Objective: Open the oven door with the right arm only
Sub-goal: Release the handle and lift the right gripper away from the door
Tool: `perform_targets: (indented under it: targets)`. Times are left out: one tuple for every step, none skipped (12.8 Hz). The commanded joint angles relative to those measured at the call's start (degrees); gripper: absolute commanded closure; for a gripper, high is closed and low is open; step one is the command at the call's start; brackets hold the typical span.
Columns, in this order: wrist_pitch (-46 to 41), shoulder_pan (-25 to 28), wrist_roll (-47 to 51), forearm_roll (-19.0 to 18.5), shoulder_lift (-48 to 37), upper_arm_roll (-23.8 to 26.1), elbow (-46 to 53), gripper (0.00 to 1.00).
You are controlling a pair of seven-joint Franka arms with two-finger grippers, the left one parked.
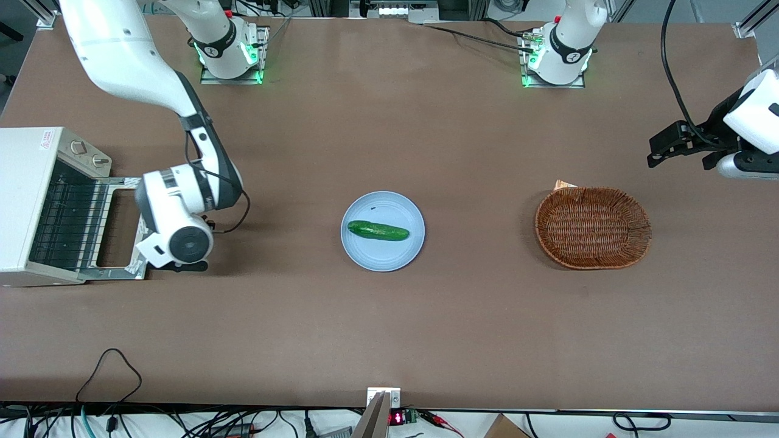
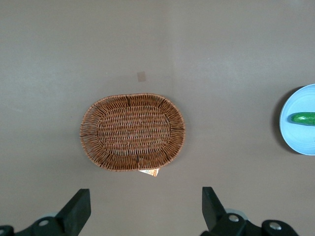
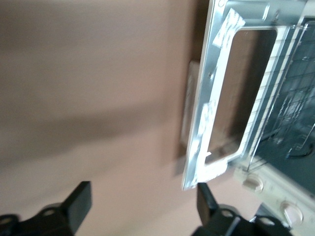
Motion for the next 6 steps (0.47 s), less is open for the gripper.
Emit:
perform_targets:
  targets:
    - [-6.0, -1.0, -3.8, 7.9, -2.6, -0.2, 4.9, 0.00]
    - [-6.9, -1.9, -5.0, 11.3, -4.9, -0.2, 5.0, 0.00]
    - [-7.3, -4.1, -7.6, 15.2, -7.3, -0.2, 5.0, 0.00]
    - [-8.1, -5.6, -11.0, 17.3, -9.9, -0.2, 4.9, 0.00]
    - [-9.6, -7.1, -13.9, 19.5, -12.5, -0.2, 4.9, 0.00]
    - [-10.3, -8.5, -14.9, 22.8, -15.0, -0.3, 4.9, 0.00]
